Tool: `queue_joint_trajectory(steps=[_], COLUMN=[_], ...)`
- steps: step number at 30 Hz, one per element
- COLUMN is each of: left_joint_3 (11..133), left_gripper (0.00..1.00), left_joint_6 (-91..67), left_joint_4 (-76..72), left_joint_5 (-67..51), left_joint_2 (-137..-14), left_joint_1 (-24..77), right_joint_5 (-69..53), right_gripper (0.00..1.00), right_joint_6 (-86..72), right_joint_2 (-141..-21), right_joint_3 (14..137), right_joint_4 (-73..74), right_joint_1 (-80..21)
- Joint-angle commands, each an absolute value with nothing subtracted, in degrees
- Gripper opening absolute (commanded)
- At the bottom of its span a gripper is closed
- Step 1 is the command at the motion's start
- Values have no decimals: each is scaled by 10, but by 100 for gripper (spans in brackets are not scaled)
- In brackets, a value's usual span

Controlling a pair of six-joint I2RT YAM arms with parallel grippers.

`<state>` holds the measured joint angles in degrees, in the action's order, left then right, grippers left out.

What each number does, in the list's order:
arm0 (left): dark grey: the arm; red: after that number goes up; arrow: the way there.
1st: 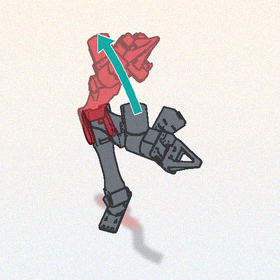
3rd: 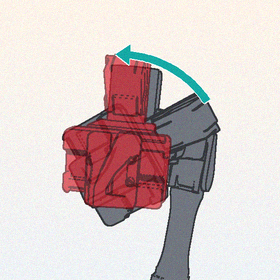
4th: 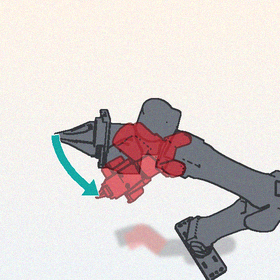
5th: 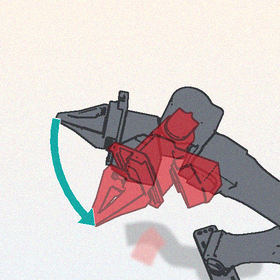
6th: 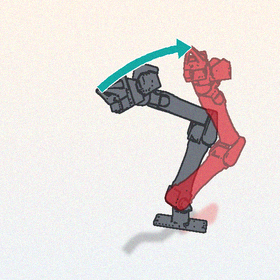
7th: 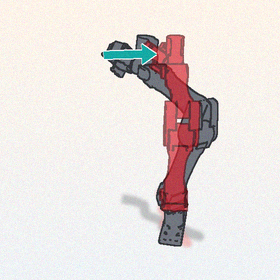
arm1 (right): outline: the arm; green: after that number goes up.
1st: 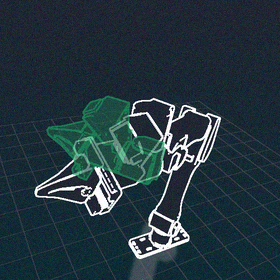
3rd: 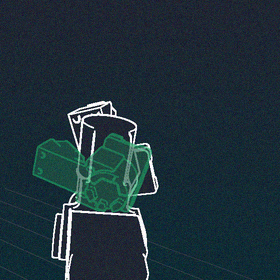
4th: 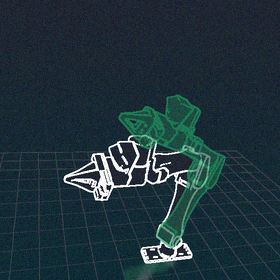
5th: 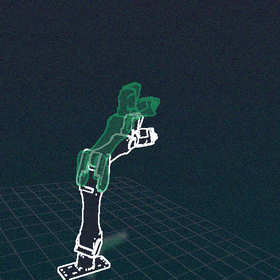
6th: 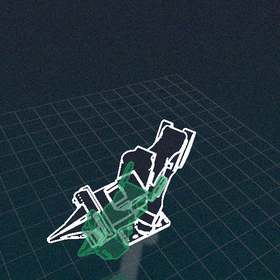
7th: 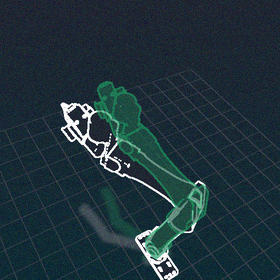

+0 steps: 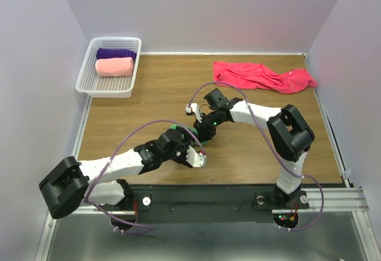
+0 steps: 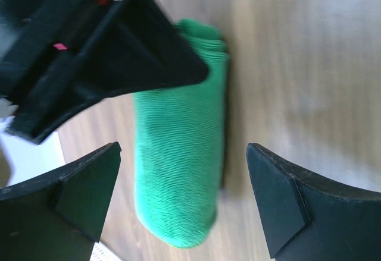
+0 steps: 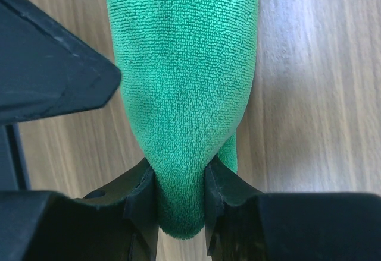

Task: Roll the towels
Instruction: Roll the towel, then place the rolled towel into the container

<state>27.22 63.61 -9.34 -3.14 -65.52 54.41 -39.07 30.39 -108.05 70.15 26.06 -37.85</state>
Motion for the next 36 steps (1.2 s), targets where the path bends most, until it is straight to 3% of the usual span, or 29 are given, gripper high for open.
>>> queue_joint_trajectory(steps=[1, 13, 21, 25, 31, 33, 36], left_joint_3=[264, 293, 277, 277, 308, 313, 315], left_gripper=[99, 99, 96, 87, 53, 47, 34], left_joint_6=[645, 628, 637, 635, 611, 596, 576], left_joint_4=[-156, -189, -207, -200, -118, -91, -64], left_joint_5=[-4, -6, 11, 4, -26, -27, -29], left_joint_2=[-668, -773, -802, -813, -836, -839, -829], left_joint_1=[548, 547, 544, 544, 544, 544, 544], right_joint_5=[-421, -457, -508, -521, -546, -549, -544], right_gripper=[13, 15, 15, 14, 16, 18, 31], right_joint_6=[295, 313, 372, 377, 384, 384, 375], right_joint_2=[-1123, -1136, -1168, -1172, -1179, -1177, -1168], right_joint_3=[698, 701, 739, 744, 758, 764, 776], right_joint_4=[338, 363, 464, 473, 497, 504, 508], right_joint_1=[-381, -378, -378, -378, -373, -368, -360])
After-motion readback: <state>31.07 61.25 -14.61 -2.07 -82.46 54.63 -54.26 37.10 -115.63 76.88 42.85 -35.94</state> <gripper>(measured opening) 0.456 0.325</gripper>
